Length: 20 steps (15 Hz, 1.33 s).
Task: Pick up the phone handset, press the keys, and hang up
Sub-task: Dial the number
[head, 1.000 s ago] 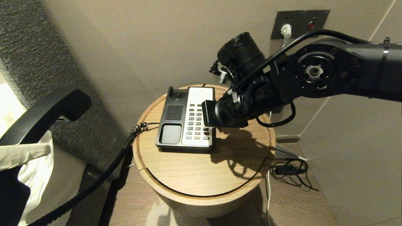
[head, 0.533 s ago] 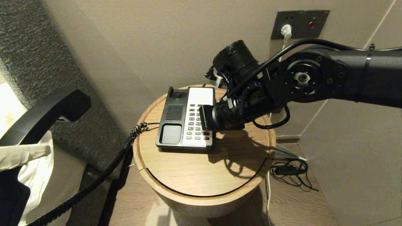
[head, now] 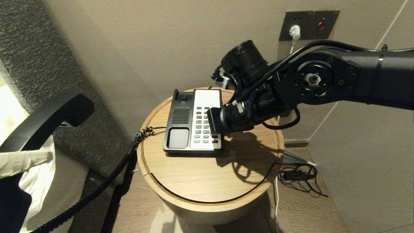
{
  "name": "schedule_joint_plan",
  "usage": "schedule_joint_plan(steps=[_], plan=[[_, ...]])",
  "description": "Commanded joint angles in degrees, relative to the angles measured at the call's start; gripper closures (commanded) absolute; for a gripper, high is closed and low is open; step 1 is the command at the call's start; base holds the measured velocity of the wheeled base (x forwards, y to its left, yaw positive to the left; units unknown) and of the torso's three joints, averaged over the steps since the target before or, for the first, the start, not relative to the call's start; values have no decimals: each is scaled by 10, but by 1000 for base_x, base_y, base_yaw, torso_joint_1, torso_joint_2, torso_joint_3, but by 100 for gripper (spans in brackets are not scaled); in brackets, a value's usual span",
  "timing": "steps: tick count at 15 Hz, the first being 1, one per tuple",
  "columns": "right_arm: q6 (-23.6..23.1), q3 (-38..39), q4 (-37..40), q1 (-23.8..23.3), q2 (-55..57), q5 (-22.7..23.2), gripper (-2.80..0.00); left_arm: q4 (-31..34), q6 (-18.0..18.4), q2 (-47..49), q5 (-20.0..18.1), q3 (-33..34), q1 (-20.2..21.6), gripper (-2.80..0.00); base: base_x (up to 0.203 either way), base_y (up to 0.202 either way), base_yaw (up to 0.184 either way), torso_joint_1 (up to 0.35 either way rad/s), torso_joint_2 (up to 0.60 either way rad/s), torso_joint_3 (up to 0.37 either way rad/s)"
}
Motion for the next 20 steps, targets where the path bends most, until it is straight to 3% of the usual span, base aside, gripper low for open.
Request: schedule_joint_plan(steps=[1,9,20], plan=[[6,-1,1,2,-16,1,0,2,-1,-1,1,0,0,0,0,0,0,0,0,0],[61,-1,42,4,-28,1,0,2,-2,-3,0,5,0,0,0,0,0,0,0,0],[83,-1,59,11,-7,8,0,2,-2,-6,-1,11,0,0,0,0,0,0,0,0]])
